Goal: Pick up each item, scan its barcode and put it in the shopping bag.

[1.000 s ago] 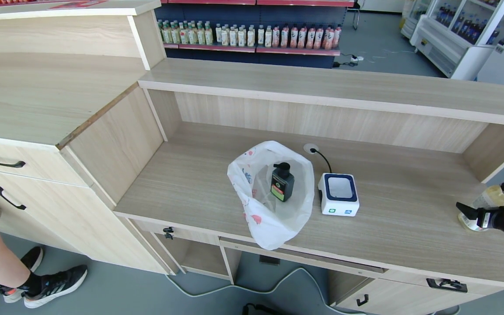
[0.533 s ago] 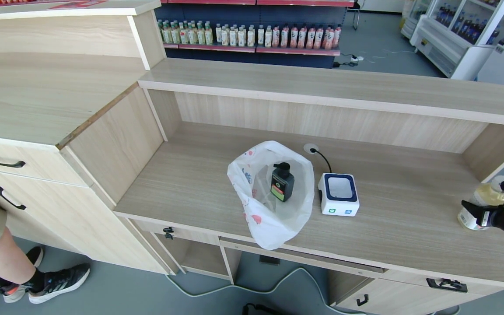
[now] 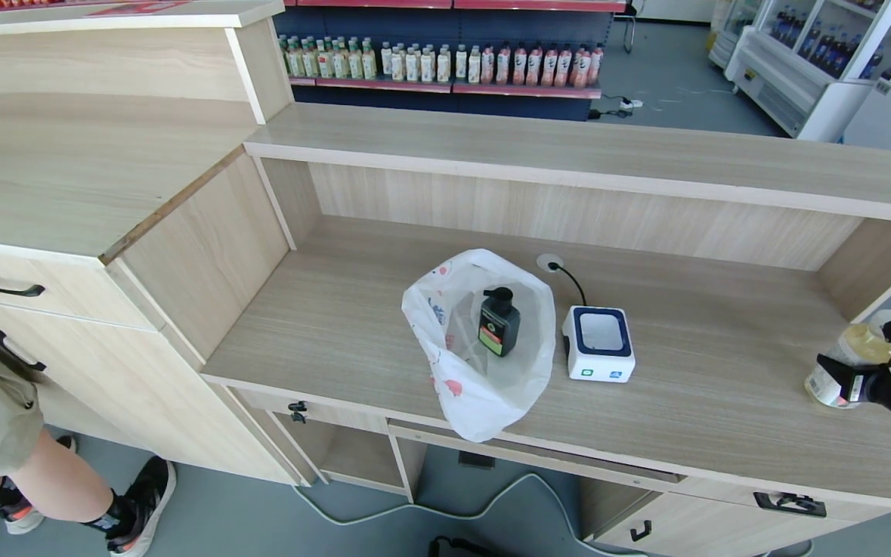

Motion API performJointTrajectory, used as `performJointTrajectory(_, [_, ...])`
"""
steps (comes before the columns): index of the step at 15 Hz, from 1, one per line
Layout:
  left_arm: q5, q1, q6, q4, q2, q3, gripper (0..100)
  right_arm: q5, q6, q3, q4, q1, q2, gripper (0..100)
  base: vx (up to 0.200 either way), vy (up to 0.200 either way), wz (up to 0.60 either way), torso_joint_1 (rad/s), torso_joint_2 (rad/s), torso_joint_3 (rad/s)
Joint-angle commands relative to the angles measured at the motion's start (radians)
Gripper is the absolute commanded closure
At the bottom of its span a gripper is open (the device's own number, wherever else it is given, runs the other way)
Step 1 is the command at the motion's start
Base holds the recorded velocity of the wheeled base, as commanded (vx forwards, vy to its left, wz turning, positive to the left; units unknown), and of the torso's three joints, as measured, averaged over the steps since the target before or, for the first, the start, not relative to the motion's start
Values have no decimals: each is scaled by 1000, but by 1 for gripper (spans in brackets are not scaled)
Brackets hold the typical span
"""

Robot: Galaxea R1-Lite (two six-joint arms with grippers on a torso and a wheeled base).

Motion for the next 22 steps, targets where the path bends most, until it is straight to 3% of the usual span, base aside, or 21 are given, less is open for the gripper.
performJointTrajectory(1, [0,0,0,0,0,0,0,-1,-5,2,-1,-1,7,100,0,0,0,0,0,0])
performJointTrajectory(6, [0,0,0,0,0,0,0,11,-10,35,30,4,-71,100,0,0,0,0,0,0])
performJointTrajectory(8, [1,0,0,0,0,0,0,79,-8,85,102,9,-175,100,0,0,0,0,0,0])
performJointTrajectory(10, [1,0,0,0,0,0,0,131,-7,122,263,42,-352,100,0,0,0,0,0,0])
performJointTrajectory(13, [1,0,0,0,0,0,0,166,121,151,374,111,-551,100,0,0,0,0,0,0])
performJointTrajectory(15, [1,0,0,0,0,0,0,202,277,128,548,225,-741,100,0,0,0,0,0,0])
performJointTrajectory(18, [1,0,0,0,0,0,0,257,368,53,841,440,-936,100,0,0,0,0,0,0])
performJointTrajectory(22, [1,0,0,0,0,0,0,268,429,45,1056,726,-1143,100,0,0,0,0,0,0])
